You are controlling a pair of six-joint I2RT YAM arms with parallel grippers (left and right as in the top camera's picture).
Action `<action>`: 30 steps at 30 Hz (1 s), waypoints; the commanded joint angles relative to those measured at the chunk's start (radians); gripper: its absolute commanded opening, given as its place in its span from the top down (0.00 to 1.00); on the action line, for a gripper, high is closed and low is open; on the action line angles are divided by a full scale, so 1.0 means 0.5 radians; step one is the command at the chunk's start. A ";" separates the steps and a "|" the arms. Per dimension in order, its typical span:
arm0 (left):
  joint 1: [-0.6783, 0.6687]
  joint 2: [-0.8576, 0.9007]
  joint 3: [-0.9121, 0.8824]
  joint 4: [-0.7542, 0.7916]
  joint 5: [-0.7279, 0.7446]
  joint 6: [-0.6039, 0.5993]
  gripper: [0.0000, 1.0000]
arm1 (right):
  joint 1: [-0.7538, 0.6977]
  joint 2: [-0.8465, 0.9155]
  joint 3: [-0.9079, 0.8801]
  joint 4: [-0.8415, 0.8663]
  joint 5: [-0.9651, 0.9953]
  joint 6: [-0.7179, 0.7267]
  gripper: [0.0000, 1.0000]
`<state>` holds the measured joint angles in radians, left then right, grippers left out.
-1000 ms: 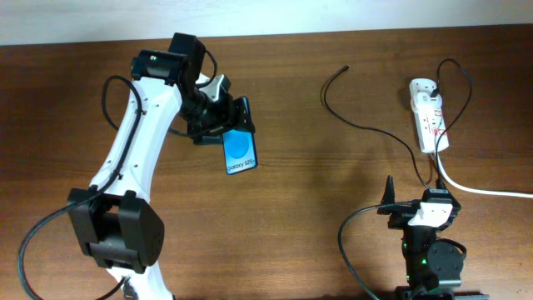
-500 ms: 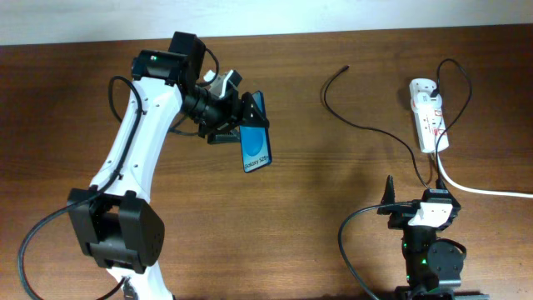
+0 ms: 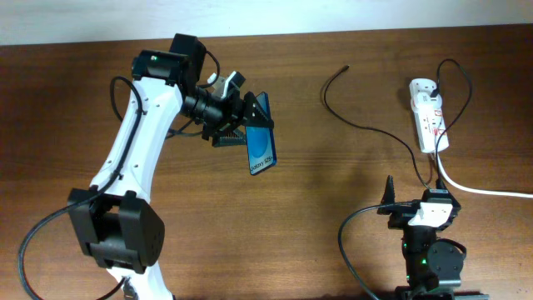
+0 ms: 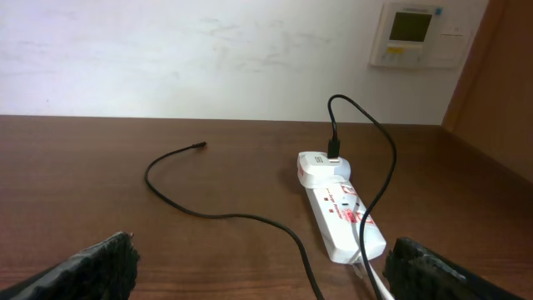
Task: Plug charger to phone and switch on socket
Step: 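Lift the phone with the left gripper and tilt it upright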
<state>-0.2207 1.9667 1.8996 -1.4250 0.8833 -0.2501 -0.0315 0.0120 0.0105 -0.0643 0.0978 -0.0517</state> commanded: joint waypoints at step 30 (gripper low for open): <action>-0.002 -0.063 0.036 0.021 0.284 -0.097 0.47 | 0.012 -0.011 -0.010 -0.014 0.031 0.016 0.02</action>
<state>-0.2207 1.9667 1.8996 -1.4200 0.9531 -0.2893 -0.0315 0.0120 0.0105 -0.0643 0.0975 -0.0521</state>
